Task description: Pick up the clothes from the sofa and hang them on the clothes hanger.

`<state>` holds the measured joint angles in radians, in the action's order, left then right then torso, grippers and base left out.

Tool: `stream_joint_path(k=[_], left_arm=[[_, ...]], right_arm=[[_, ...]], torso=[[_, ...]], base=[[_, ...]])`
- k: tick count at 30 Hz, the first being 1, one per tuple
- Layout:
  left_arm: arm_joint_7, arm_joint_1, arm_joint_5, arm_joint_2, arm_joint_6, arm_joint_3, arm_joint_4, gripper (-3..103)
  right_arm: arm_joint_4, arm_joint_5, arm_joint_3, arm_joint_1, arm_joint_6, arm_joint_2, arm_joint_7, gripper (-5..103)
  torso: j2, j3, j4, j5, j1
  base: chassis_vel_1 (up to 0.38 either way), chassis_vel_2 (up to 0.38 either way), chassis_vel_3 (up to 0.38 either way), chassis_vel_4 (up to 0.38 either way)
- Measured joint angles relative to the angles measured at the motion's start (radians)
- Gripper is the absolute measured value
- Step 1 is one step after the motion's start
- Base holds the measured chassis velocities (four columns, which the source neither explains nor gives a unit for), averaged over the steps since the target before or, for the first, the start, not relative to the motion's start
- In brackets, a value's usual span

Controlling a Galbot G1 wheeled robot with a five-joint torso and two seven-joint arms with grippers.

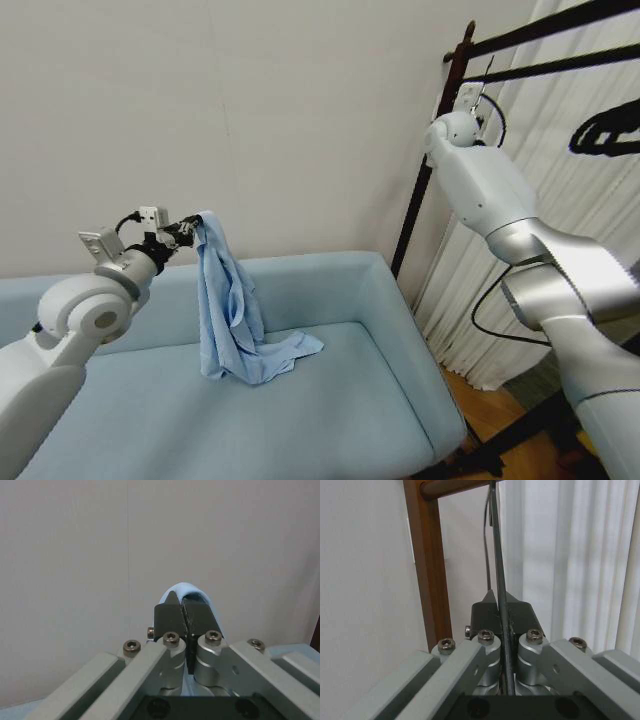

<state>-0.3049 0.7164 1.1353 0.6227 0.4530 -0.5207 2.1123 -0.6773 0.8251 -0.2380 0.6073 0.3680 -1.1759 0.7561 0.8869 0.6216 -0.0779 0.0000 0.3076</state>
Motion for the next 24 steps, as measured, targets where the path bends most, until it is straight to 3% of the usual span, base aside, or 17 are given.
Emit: stream_joint_path(k=[24], left_arm=[[-0.002, 0.025, -0.015, 0.008, -0.002, -0.002, 0.004, 0]], right_arm=[[-0.201, 0.073, -0.037, -0.090, 0.043, 0.055, 0.096, 2]], torso=[[0.000, 0.000, 0.0000, 0.0001, 0.000]], base=[[0.000, 0.000, 0.000, 0.000]])
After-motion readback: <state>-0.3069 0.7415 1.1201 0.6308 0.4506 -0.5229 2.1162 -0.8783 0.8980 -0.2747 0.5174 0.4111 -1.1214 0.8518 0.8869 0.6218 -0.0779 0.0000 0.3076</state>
